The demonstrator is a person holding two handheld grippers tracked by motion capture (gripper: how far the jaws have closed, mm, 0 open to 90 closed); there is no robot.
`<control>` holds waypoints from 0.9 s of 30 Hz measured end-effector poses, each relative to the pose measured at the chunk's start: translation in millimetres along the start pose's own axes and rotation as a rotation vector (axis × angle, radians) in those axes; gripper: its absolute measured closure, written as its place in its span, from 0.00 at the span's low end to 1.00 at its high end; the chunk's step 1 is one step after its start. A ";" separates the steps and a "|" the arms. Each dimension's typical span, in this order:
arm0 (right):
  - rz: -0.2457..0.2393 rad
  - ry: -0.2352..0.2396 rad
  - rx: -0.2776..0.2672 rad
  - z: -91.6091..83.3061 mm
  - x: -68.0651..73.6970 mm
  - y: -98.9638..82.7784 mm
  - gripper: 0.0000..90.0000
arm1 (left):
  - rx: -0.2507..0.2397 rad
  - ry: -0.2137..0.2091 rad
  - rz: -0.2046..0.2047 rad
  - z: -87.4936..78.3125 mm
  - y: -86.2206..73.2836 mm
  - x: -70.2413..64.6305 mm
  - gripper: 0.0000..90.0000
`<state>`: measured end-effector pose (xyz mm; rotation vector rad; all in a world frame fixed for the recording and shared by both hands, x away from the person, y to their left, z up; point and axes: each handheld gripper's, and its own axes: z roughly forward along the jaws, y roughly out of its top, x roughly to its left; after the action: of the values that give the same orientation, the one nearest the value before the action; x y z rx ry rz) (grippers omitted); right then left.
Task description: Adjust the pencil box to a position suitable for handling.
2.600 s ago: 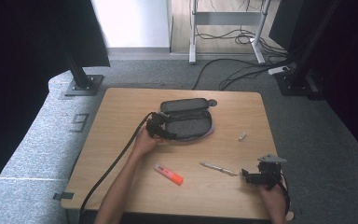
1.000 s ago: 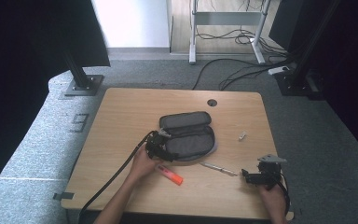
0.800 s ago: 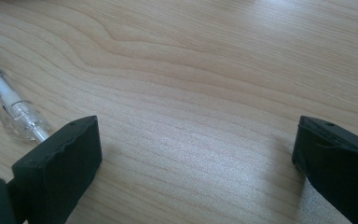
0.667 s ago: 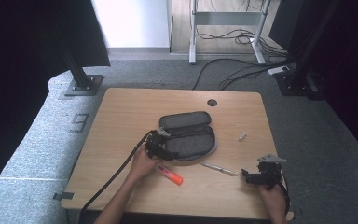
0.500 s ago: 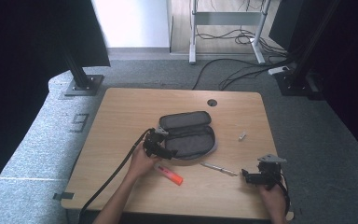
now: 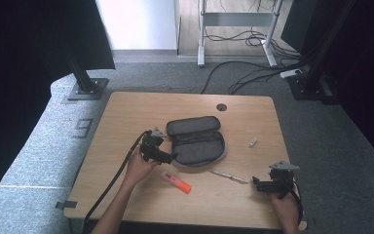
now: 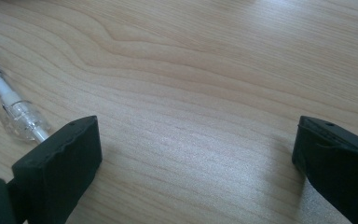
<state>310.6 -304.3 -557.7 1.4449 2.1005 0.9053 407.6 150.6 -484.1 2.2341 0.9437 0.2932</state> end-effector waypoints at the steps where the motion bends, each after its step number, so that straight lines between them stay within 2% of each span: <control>1: 0.000 0.000 0.000 0.0 0.0 0.0 0.01 | 0.002 0.004 0.000 -2.2 -1.2 1.2 0.01; 16: 0.000 -0.001 0.000 0.0 0.1 0.0 0.01 | -0.020 0.038 -0.057 -26.7 -31.7 21.0 0.00; 27: 0.002 -0.003 0.000 0.0 0.4 0.0 0.01 | -0.011 0.062 -0.047 -33.3 -60.1 28.1 0.00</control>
<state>310.4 -304.0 -557.7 1.4480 2.0969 0.9035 380.0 217.4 -501.3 2.2003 1.0240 0.3475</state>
